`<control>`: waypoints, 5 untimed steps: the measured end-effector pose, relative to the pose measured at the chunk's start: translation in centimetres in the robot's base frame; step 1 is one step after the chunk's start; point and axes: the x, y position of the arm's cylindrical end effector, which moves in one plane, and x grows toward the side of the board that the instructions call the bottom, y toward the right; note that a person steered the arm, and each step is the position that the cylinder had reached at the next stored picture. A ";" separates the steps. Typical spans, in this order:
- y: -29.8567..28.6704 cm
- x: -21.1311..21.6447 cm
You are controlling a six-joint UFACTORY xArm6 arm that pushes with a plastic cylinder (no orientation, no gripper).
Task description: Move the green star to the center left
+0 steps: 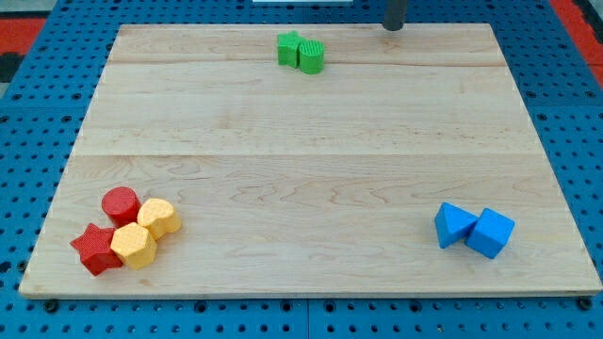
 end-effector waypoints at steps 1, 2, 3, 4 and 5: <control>-3.4 -0.1; -6.8 0.0; -10.3 0.0; -12.0 0.4; -14.2 5.3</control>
